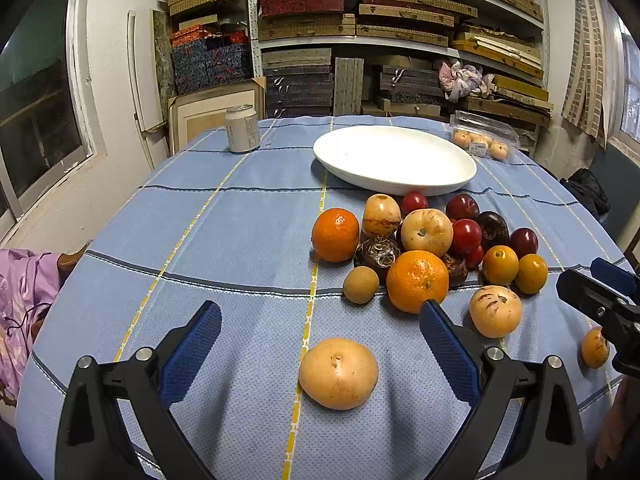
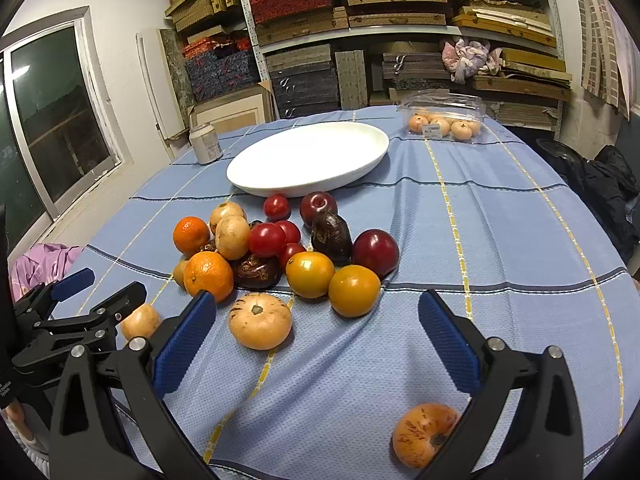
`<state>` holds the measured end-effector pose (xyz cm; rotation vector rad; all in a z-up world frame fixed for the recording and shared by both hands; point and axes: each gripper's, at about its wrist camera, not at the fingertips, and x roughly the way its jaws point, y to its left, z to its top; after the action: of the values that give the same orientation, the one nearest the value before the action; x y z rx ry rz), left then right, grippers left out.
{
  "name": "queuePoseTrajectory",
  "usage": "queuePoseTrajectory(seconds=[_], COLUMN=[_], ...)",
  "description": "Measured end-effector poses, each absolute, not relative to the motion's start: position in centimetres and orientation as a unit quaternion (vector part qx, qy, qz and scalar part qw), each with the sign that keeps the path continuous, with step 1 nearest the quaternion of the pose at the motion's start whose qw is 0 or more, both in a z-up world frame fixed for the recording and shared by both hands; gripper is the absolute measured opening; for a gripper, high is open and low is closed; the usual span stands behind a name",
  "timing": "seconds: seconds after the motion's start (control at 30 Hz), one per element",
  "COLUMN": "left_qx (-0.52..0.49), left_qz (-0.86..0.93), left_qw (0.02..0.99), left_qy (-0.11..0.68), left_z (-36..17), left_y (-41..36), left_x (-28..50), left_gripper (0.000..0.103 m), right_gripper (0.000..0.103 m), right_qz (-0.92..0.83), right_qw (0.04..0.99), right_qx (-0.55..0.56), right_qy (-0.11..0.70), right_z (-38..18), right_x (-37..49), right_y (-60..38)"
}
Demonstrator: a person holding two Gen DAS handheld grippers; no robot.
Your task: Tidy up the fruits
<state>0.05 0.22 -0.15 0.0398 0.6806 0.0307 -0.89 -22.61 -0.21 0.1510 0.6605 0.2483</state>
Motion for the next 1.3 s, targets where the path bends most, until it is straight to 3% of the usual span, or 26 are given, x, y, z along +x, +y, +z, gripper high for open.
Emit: queuePoseTrajectory(seconds=[0.73, 1.1, 1.3], left_qx=[0.005, 0.024, -0.012], left_qz=[0.018, -0.002, -0.04], left_qw=[0.941, 0.925, 0.913], left_qy=[0.338, 0.38, 0.407], left_z=[-0.3, -1.6, -2.1], left_y=[0.9, 4.0, 4.7], left_x=[-0.2, -4.8, -3.8], left_gripper=[0.1, 0.1, 0.1], right_gripper=[0.099, 0.099, 0.099], right_qz=[0.117, 0.193, 0.191], right_qw=[0.936, 0.934, 0.925], right_qx=[0.073, 0.124, 0.094], right_qy=[0.323, 0.274, 0.313], right_z=[-0.2, 0.1, -0.2], right_x=[-1.0, -3.3, -4.3], right_y=[-23.1, -24.7, -24.5])
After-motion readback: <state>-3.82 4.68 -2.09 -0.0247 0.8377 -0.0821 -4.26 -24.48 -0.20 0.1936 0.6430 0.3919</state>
